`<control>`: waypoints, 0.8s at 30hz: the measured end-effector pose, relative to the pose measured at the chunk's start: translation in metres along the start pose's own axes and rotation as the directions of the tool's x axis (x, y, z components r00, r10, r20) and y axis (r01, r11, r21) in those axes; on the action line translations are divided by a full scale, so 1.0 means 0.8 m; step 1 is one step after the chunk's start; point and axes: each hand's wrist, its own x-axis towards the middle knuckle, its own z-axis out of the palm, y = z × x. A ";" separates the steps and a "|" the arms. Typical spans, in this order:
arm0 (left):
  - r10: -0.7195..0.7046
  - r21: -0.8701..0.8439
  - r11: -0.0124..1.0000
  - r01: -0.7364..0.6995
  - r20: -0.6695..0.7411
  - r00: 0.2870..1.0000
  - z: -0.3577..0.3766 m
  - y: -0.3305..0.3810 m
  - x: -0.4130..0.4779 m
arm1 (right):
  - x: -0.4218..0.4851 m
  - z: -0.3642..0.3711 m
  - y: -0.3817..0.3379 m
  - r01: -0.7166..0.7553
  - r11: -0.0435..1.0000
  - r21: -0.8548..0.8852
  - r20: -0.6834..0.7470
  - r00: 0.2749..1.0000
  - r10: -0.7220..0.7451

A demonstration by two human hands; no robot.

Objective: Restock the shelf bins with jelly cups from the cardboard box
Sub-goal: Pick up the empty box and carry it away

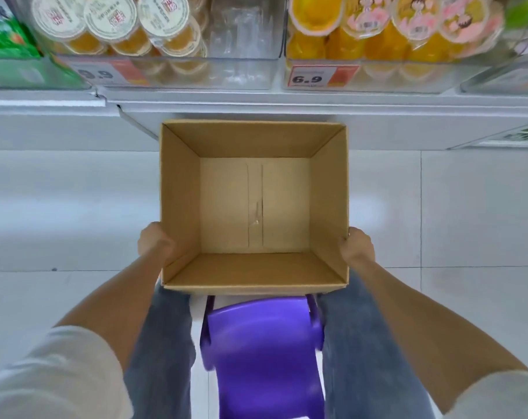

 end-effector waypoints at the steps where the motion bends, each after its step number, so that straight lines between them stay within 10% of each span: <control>1: 0.022 0.030 0.999 -0.022 0.002 1.000 -0.002 0.002 -0.002 | -0.001 -0.001 0.000 -0.012 1.000 0.011 -0.023 1.000 0.012; 13: 0.215 0.140 0.962 -0.234 0.138 0.967 -0.059 0.128 -0.180 | -0.102 -0.139 0.129 -0.227 0.943 0.243 -0.150 0.952 0.268; 24: 0.384 0.386 0.801 -0.458 0.255 0.887 0.062 0.375 -0.439 | -0.141 -0.267 0.439 -0.449 0.755 0.478 -0.083 0.832 0.548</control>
